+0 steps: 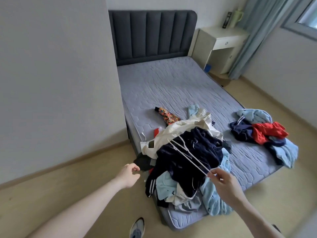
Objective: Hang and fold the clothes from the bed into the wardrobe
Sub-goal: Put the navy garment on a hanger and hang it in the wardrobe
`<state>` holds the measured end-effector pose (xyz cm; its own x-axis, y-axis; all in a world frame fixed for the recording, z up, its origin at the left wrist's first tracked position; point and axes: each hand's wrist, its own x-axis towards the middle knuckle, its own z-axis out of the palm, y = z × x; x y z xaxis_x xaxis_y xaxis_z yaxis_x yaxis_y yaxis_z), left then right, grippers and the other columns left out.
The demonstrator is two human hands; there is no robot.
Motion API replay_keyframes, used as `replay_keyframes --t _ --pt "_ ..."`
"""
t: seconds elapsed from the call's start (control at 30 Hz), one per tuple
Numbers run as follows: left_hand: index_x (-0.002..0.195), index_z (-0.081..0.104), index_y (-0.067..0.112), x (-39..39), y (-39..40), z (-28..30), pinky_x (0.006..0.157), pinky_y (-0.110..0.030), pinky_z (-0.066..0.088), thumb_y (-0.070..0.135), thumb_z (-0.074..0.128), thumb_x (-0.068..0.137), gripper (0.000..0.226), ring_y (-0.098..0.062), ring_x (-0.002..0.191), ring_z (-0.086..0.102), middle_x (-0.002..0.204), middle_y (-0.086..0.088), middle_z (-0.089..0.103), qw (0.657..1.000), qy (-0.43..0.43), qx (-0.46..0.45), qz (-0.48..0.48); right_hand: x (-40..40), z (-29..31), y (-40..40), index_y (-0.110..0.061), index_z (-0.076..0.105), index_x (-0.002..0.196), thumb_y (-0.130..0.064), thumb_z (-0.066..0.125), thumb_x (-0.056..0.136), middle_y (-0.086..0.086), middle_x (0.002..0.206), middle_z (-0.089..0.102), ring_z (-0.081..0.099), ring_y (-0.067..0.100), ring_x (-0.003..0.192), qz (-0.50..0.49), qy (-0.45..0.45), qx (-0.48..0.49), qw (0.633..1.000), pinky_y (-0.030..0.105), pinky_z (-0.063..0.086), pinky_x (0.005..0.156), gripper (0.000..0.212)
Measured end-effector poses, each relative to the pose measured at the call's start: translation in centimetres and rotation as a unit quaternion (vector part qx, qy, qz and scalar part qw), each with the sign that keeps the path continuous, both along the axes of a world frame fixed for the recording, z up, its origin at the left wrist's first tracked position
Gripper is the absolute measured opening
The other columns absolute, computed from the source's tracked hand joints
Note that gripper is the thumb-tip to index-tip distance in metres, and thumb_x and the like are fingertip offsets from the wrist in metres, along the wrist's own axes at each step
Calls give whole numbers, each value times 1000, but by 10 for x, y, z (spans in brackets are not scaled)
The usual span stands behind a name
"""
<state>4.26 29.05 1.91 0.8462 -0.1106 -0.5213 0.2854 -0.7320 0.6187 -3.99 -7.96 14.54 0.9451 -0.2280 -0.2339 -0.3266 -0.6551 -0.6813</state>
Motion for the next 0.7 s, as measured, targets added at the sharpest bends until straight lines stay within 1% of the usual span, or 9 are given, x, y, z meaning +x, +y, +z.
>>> replay_keyframes --t 0.1,0.17,0.23,0.33,0.4,0.47,0.57,0.63,0.7 --pt "117 66 26 26 -52 -1 93 -26 46 31 64 94 24 -16 109 58 124 5 57 998 16 24 -53 25 -10 -36 -25 68 78 -21 63 98 -8 50 51 41 6 44 -63 -8 0 998 32 36 53 21" --pt "112 65 30 40 -84 0 93 -27 48 32 65 92 20 -14 105 60 123 5 58 997 21 29 -68 40 -16 -58 -26 68 77 -25 62 98 0 51 54 43 7 43 -85 -19 -3 996 32 38 53 21" --pt "110 63 33 56 -118 -3 95 -30 50 36 64 92 19 -13 103 60 122 7 56 996 27 33 -82 59 -25 -85 -22 67 76 -28 61 98 3 51 53 45 13 44 -111 -18 17 994 31 39 52 23" --pt "119 63 31 80 -171 -10 95 -30 48 38 63 93 27 -14 110 59 128 8 52 994 25 44 -97 90 -41 -124 -12 63 72 -26 63 98 8 57 58 46 17 51 -117 -24 26 993 33 39 55 30" --pt "121 62 31 100 -217 -21 96 -32 48 38 61 94 28 -16 111 58 132 8 49 994 28 53 -95 114 -53 -157 -11 62 71 -31 62 98 13 63 61 47 17 54 -105 -26 42 993 35 40 57 33" --pt "121 61 32 118 -260 -30 99 -35 49 39 61 93 29 -16 111 59 135 8 48 994 39 60 -82 136 -65 -188 -10 61 70 -33 60 98 12 60 59 44 13 51 -87 -22 56 994 34 39 56 36" --pt "126 59 32 148 -328 -47 100 -34 48 38 60 93 33 -19 114 58 139 7 44 994 54 68 -70 170 -89 -234 -8 55 67 -32 62 99 0 53 50 40 8 48 -59 -10 60 996 31 36 54 41" --pt "131 57 33 173 -376 -63 100 -35 48 36 60 91 40 -20 114 58 142 5 40 993 69 67 -67 189 -108 -265 -2 49 68 -32 62 98 -2 53 44 36 9 49 -52 0 79 995 31 33 54 44" --pt "141 50 35 195 -412 -78 108 -36 44 37 62 90 53 -23 127 53 152 1 33 992 87 59 -65 206 -125 -289 0 42 69 -32 62 97 -2 55 38 32 11 53 -43 3 82 996 32 30 55 47"
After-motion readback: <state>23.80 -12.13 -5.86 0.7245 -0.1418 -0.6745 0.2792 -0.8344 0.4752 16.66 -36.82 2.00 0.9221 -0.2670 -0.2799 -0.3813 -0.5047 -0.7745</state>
